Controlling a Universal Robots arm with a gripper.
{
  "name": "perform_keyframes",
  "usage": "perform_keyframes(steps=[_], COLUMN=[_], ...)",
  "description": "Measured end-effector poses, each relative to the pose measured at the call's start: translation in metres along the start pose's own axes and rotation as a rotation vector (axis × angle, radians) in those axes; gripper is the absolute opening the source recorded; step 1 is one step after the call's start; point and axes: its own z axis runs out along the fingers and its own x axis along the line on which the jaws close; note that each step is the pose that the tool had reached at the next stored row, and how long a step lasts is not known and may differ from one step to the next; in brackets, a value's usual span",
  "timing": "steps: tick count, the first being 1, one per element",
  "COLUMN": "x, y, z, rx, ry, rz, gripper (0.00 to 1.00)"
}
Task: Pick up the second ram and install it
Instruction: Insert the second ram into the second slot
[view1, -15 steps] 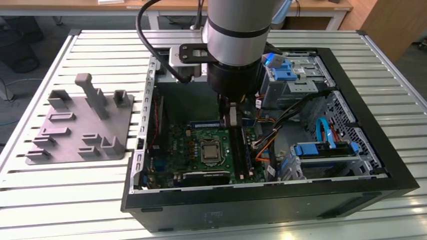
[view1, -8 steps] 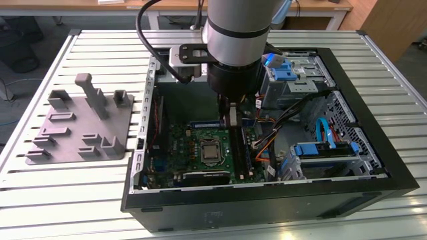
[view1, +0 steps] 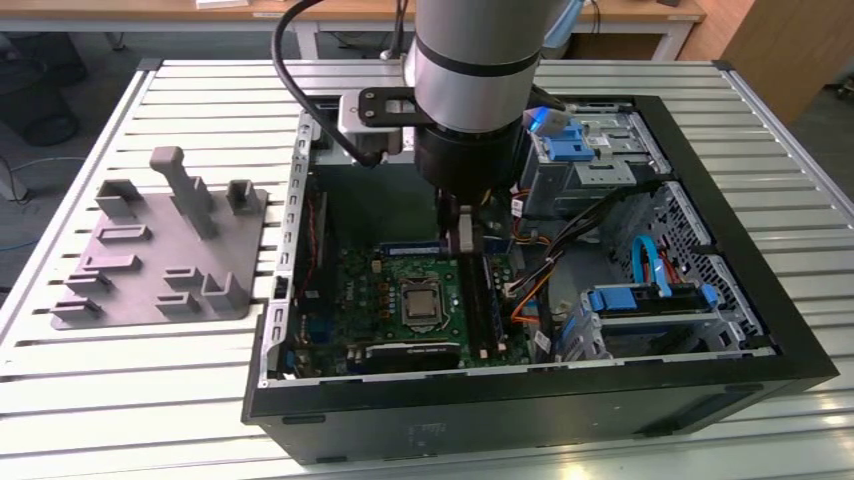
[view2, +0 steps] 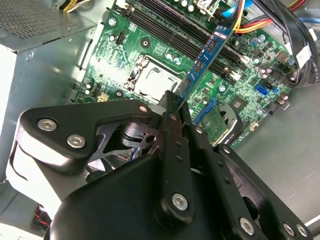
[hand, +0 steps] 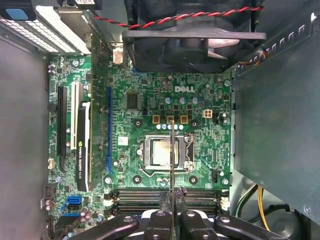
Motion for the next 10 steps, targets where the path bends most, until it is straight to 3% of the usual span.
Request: perform_keyframes(steps=[10], x=[0.0], y=[0.0], z=[0.0007], rx=[0.0025], ry=[-0.0004], rz=[0.164], gripper=[0.14])
